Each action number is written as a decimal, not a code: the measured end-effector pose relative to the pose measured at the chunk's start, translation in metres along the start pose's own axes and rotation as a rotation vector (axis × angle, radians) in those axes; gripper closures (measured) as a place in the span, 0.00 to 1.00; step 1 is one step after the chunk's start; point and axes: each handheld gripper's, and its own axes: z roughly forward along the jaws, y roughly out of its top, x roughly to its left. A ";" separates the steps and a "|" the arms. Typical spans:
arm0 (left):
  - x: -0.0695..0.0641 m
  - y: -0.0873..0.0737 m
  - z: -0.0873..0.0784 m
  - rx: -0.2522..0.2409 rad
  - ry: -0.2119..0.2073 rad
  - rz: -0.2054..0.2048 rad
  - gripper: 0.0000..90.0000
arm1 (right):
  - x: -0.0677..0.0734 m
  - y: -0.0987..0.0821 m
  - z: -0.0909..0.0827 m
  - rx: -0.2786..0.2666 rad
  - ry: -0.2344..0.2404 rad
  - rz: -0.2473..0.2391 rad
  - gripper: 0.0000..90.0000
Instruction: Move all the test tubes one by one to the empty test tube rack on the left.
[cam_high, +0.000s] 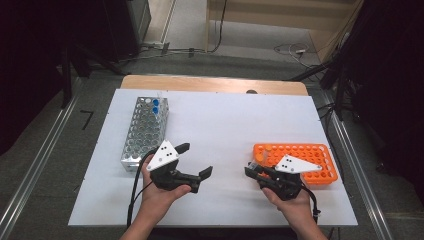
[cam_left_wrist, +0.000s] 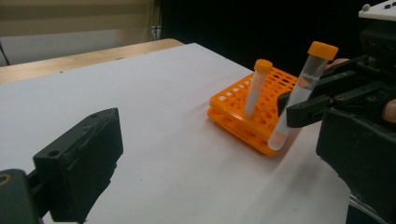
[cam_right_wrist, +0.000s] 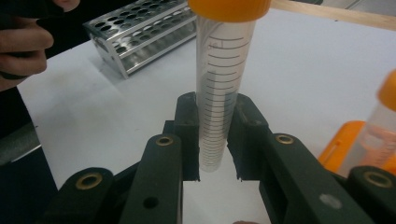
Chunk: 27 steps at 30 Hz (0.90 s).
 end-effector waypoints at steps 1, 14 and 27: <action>-0.001 0.000 0.000 -0.005 -0.002 0.003 0.03 | 0.002 0.000 0.002 0.003 0.008 -0.006 0.81; -0.019 -0.001 0.016 0.003 -0.117 0.028 0.19 | 0.025 0.001 0.021 0.034 0.078 -0.054 0.81; -0.035 -0.005 0.031 0.039 -0.227 0.068 0.51 | 0.041 0.002 0.031 0.057 0.130 -0.094 0.81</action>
